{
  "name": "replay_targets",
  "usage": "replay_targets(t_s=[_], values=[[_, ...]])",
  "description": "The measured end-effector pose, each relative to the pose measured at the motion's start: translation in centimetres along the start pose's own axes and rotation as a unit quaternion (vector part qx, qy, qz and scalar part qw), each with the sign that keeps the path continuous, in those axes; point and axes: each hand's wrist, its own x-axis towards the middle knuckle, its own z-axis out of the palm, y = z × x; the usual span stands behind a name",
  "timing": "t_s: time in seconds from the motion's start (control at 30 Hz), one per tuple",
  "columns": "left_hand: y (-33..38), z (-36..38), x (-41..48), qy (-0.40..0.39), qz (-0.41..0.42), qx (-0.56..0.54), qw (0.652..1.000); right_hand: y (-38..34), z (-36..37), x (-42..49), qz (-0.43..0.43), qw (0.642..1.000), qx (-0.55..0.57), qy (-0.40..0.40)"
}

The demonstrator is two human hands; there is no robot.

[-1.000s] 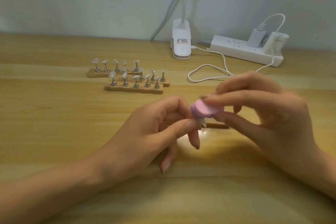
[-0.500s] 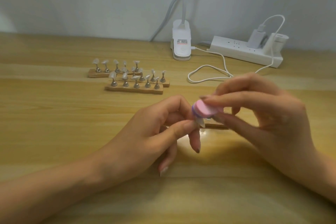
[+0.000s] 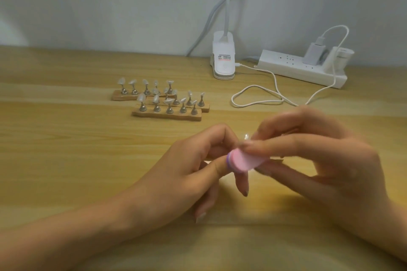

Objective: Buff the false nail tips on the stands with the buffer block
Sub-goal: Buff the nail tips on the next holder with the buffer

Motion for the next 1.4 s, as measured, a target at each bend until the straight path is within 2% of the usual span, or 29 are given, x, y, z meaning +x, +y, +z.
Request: replay_targets(t_s=[0.17,0.27,0.37,1.03,1.1,1.2,1.33,1.4], values=[[-0.09,-0.05,-0.04,0.002,-0.005,-0.007,1.000,0.12,-0.15,-0.04,0.021,1.000,-0.003,0.008],[-0.02,0.08,-0.01,-0.004,0.000,0.000,1.000,-0.31,0.08,-0.23,-0.003,1.000,0.010,-0.017],[-0.24,-0.13,0.01,-0.002,-0.005,-0.015,1.000,-0.31,-0.01,-0.20,0.014,1.000,0.005,0.001],[-0.08,-0.21,0.08,-0.024,0.003,-0.014,1.000,-0.26,-0.13,-0.21,-0.008,1.000,0.007,-0.008],[-0.05,-0.19,0.09,-0.022,0.003,-0.015,1.000,-0.26,-0.14,-0.23,-0.017,1.000,0.007,-0.021],[-0.07,-0.15,0.01,-0.011,0.004,-0.016,1.000,-0.20,-0.33,-0.21,0.013,1.000,0.011,-0.001],[-0.16,-0.06,-0.10,0.007,0.004,-0.006,1.000,-0.15,-0.36,-0.39,-0.013,1.000,-0.007,-0.026],[-0.15,-0.09,-0.19,0.008,0.004,-0.004,1.000,-0.13,-0.53,-0.27,0.003,1.000,-0.009,-0.006]])
